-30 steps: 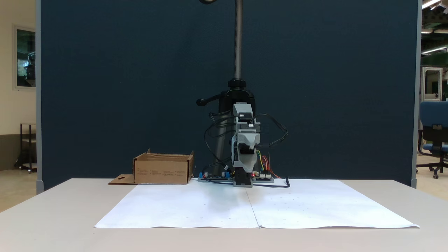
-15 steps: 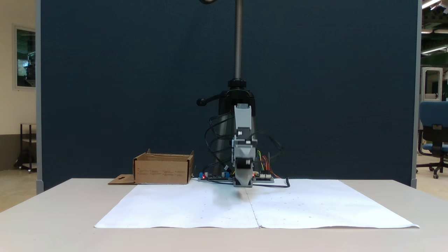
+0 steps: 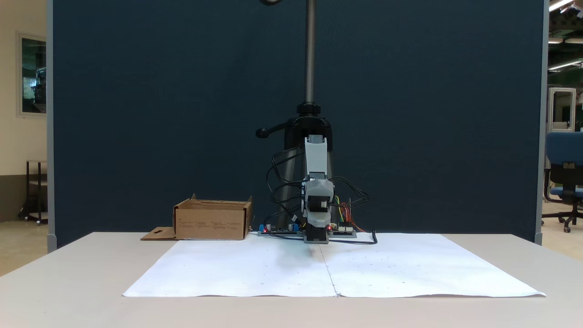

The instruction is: Grasp a green dice and put it in the bin.

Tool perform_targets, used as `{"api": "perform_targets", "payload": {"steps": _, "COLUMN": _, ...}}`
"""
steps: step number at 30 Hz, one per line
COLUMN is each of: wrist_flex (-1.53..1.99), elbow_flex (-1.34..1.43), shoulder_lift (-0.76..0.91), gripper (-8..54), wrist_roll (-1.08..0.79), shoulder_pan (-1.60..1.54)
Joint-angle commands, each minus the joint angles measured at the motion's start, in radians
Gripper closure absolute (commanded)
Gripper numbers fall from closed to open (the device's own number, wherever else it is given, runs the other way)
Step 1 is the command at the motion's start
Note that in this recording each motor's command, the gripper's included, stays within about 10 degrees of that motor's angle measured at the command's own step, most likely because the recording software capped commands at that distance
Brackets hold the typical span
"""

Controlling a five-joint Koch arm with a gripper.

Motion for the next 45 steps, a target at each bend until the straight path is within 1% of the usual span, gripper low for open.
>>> {"api": "perform_targets", "payload": {"steps": 1, "wrist_flex": -0.168, "elbow_flex": 0.071, "shoulder_lift": 0.063, "gripper": 2.0, "wrist_roll": -0.055, "shoulder_pan": 0.003}}
{"api": "perform_targets", "payload": {"steps": 7, "wrist_flex": -0.325, "elbow_flex": 0.072, "shoulder_lift": 0.077, "gripper": 1.9, "wrist_roll": -0.054, "shoulder_pan": -0.002}}
{"api": "perform_targets", "payload": {"steps": 15, "wrist_flex": -0.324, "elbow_flex": 0.071, "shoulder_lift": 0.110, "gripper": 2.0, "wrist_roll": -0.054, "shoulder_pan": 0.002}}
{"api": "perform_targets", "payload": {"steps": 45, "wrist_flex": -0.313, "elbow_flex": 0.072, "shoulder_lift": 0.109, "gripper": 1.1, "wrist_roll": -0.052, "shoulder_pan": -0.041}}
